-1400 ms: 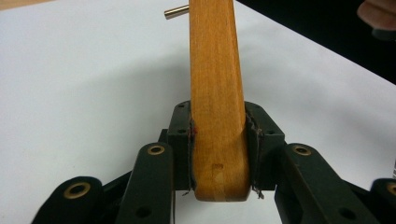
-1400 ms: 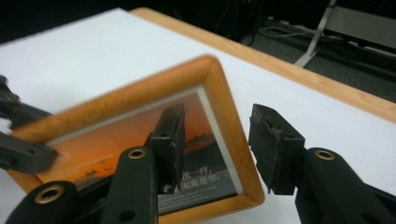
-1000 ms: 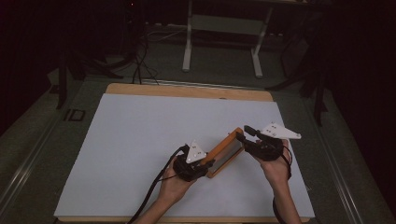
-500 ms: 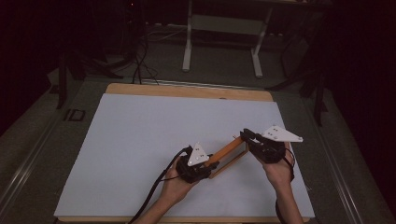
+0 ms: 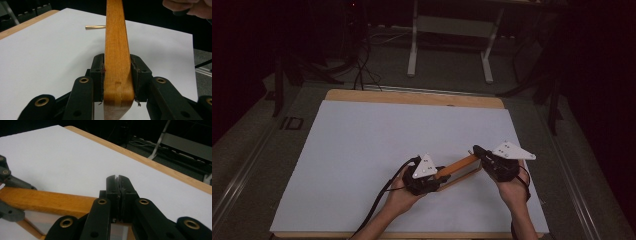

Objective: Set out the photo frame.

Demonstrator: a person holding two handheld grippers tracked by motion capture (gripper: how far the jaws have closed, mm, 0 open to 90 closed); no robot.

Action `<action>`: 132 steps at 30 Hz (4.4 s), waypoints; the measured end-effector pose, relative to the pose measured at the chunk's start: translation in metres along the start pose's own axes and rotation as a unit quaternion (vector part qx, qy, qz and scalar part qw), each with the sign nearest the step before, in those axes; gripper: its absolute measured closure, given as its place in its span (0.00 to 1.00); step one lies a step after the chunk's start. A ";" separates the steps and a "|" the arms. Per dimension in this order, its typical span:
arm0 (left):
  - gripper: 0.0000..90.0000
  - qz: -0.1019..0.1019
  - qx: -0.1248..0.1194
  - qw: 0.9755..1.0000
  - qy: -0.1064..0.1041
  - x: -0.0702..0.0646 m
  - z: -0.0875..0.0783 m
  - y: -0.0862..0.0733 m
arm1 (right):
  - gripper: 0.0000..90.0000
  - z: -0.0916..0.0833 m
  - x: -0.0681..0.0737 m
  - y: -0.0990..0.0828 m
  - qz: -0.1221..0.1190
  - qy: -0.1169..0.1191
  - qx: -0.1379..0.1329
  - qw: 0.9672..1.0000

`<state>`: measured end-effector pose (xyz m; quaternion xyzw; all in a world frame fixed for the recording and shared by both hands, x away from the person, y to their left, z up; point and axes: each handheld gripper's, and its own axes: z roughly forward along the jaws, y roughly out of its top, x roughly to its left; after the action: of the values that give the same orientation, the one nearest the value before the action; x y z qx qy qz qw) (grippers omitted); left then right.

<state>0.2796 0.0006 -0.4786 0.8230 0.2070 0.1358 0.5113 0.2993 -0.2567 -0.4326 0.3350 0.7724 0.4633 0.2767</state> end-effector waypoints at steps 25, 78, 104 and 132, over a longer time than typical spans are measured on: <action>0.63 -0.031 0.075 0.997 0.013 0.002 0.027 -0.049 | 0.98 -0.002 -0.010 -0.023 0.018 -0.012 -0.002 1.000; 0.77 0.064 0.069 0.995 -0.039 0.036 -0.005 0.085 | 0.90 -0.022 -0.025 -0.022 0.026 0.006 -0.034 0.999; 0.67 0.068 0.066 0.990 -0.102 0.053 -0.021 0.075 | 0.59 0.026 0.005 -0.014 -0.047 0.168 0.014 0.985; 0.40 -0.051 0.051 0.995 -0.068 0.067 0.005 -0.006 | 0.70 0.018 -0.001 -0.026 -0.054 0.151 0.008 0.987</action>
<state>0.3394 0.0310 -0.4859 0.8435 0.2199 0.0424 0.4881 0.3063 -0.2567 -0.4633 0.2212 0.8262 0.4864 0.1787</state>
